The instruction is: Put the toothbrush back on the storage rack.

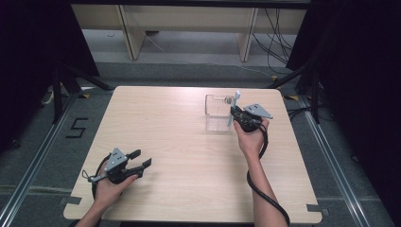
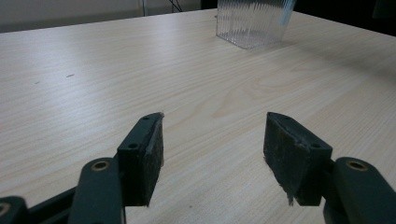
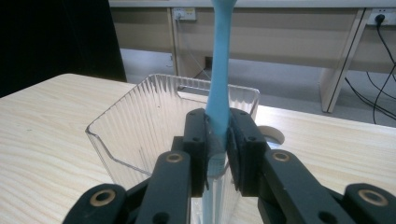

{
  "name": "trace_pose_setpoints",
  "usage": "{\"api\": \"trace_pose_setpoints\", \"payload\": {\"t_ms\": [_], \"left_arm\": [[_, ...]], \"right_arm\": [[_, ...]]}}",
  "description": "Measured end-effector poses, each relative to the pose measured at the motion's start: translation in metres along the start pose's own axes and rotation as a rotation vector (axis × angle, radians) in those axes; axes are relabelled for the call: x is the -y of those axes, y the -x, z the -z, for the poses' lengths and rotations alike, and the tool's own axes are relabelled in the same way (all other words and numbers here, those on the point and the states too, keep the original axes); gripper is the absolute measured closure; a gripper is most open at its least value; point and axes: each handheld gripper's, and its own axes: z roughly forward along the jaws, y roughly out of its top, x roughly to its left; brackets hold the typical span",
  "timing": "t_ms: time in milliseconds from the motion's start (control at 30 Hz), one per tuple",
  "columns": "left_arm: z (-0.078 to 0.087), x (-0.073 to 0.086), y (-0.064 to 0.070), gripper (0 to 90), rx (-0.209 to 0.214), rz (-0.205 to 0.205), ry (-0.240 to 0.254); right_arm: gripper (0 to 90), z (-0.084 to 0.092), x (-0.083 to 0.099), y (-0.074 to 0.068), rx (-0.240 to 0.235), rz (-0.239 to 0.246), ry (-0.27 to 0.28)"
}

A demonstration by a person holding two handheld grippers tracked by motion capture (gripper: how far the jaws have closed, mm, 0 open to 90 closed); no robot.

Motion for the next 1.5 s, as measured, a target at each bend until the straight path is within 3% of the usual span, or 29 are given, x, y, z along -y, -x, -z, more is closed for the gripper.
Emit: {"api": "trace_pose_setpoints", "payload": {"t_ms": [167,200,300,333,633,867,933,967,1033,1167,1267,1500], "left_arm": [[0.0,0.0,0.0,37.7,0.0,0.001,0.0],[0.0,0.0,0.0,37.7,0.0,0.0,0.0],[0.0,0.0,0.0,37.7,0.0,0.002,0.0],[0.0,0.0,0.0,37.7,0.0,0.002,0.001],[0.0,0.0,0.0,37.6,0.0,0.001,-0.001],[0.0,0.0,0.0,37.6,0.0,0.002,0.0],[0.0,0.0,0.0,37.6,0.0,0.003,0.001],[0.0,0.0,0.0,37.6,0.0,0.002,0.0],[0.0,0.0,0.0,37.6,0.0,0.001,-0.001],[0.0,0.0,0.0,37.6,-0.001,0.0,-0.001],[0.0,0.0,0.0,37.6,-0.002,-0.003,-0.001],[0.0,0.0,0.001,37.6,-0.002,-0.002,-0.002]], "right_arm": [[78.5,-0.001,0.001,0.001,0.004,0.015,0.0],[78.5,0.0,0.002,-0.002,0.008,-0.024,-0.004],[78.5,-0.001,0.004,-0.002,0.003,-0.024,-0.006],[78.5,-0.001,0.004,0.0,-0.002,0.001,-0.01],[78.5,-0.001,0.006,-0.002,0.006,-0.032,-0.016],[77.6,-0.001,0.006,0.0,-0.002,-0.002,-0.017],[75.0,0.0,0.006,-0.002,0.001,-0.011,-0.02],[73.1,-0.001,0.005,0.0,-0.002,0.017,-0.008],[68.9,0.0,0.005,-0.002,-0.001,-0.007,-0.025],[59.5,0.002,0.004,-0.001,-0.001,0.007,-0.039],[54.5,0.005,0.006,-0.003,-0.006,-0.018,-0.054],[48.5,0.017,0.008,-0.002,-0.015,-0.005,-0.088]]}}
